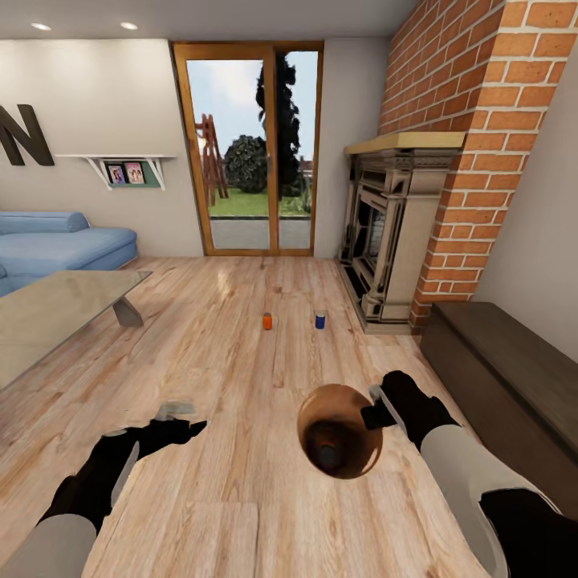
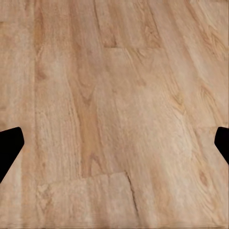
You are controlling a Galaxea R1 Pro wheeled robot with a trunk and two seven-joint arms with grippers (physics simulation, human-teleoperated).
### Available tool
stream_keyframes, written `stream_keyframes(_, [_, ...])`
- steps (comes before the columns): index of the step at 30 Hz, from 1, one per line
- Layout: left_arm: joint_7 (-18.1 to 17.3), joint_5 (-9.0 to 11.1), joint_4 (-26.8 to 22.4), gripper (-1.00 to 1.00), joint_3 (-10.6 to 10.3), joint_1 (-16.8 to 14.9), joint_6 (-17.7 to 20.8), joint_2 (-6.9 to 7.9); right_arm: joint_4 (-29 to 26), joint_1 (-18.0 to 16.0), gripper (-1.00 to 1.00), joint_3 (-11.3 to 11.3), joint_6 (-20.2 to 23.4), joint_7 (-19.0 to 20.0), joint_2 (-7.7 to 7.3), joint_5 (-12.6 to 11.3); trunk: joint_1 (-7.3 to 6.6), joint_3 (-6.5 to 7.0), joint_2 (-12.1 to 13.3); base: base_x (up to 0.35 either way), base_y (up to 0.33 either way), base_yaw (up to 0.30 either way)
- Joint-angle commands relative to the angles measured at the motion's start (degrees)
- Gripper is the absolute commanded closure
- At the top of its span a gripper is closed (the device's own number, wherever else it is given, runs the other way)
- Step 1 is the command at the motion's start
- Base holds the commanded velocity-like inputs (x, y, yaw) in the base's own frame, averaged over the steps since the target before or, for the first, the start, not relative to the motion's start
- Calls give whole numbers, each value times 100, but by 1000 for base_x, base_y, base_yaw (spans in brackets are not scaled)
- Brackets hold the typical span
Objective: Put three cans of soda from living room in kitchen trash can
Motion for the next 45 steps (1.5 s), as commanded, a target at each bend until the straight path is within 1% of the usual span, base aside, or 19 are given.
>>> stream_keyframes(1, [29,9,160,-100,3,-1,-167,-1,-25,6,100,1,-57,19,-48,-100,-1,0,-1,0,0,0])
stream_keyframes(4, [94,4,577,-100,9,2,-748,0,-198,76,100,-7,-400,21,-230,-103,-1,0,-1,0,0,0])
stream_keyframes(5, [131,1,745,-100,10,2,-986,-2,-338,223,100,-14,-654,27,-329,-111,-1,0,-1,0,0,0])
stream_keyframes(7, [173,1,912,-100,11,3,-1189,-3,-508,446,100,-23,-932,30,-426,-128,-1,0,-1,0,0,0])
stream_keyframes(8, [206,0,1077,-100,11,3,-1378,-5,-698,694,100,-58,-1188,33,-504,-145,-1,0,-1,0,0,0])
stream_keyframes(10, [228,-1,1244,-100,13,6,-1576,-3,-900,922,100,-178,-1400,34,-553,-156,-1,0,-1,0,0,0])
stream_keyframes(11, [239,-1,1425,-100,14,7,-1786,0,-1108,1126,100,-366,-1598,38,-580,-162,-1,0,-1,0,0,0])
stream_keyframes(13, [246,1,1599,-100,16,6,-1989,2,-1298,1323,100,-556,-1821,49,-596,-164,-1,0,-1,0,0,0])
stream_keyframes(14, [250,2,1738,-100,18,5,-2168,8,-1439,1522,100,-700,-2099,49,-606,-165,-1,0,-1,0,0,0])
stream_keyframes(16, [252,3,1835,-100,16,5,-2304,19,-1530,1713,100,-797,-2442,44,-614,-166,-1,0,-1,0,0,0])
stream_keyframes(17, [254,3,1902,-100,16,7,-2404,28,-1588,1886,100,-860,-2819,39,-618,-166,-1,0,-1,0,0,0])
stream_keyframes(19, [255,4,1964,-100,15,18,-2532,38,-1642,2116,100,-917,-3376,43,-626,-167,-1,0,-1,0,0,0])
stream_keyframes(26, [263,46,2004,-100,31,228,-2879,47,-1687,2710,100,-974,-4371,70,-618,-181,-1,0,-1,0,0,0])
stream_keyframes(27, [264,56,2002,-100,34,280,-2944,47,-1681,2831,100,-979,-4629,69,-607,-186,-1,0,-1,0,0,0])
stream_keyframes(32, [265,66,2019,-100,38,355,-3071,42,-1636,3000,100,-1105,-5030,44,-600,-206,-1,0,-1,0,0,0])
stream_keyframes(33, [267,66,2022,-100,39,364,-3089,38,-1623,3023,100,-1280,-5092,55,-599,-234,-1,0,-1,0,0,0])
stream_keyframes(36, [293,60,2026,-100,44,375,-3106,24,-1526,3047,100,-1597,-5164,75,-607,-302,-1,0,-1,75,0,0])
stream_keyframes(39, [349,54,2028,-100,41,379,-3111,12,-1366,3057,100,-1756,-5200,85,-627,-337,-1,0,-1,218,0,0])
stream_keyframes(45, [406,42,2034,-100,38,381,-3118,-2,-1226,3063,100,-1848,-5220,93,-636,-356,-1,0,-1,296,0,0])
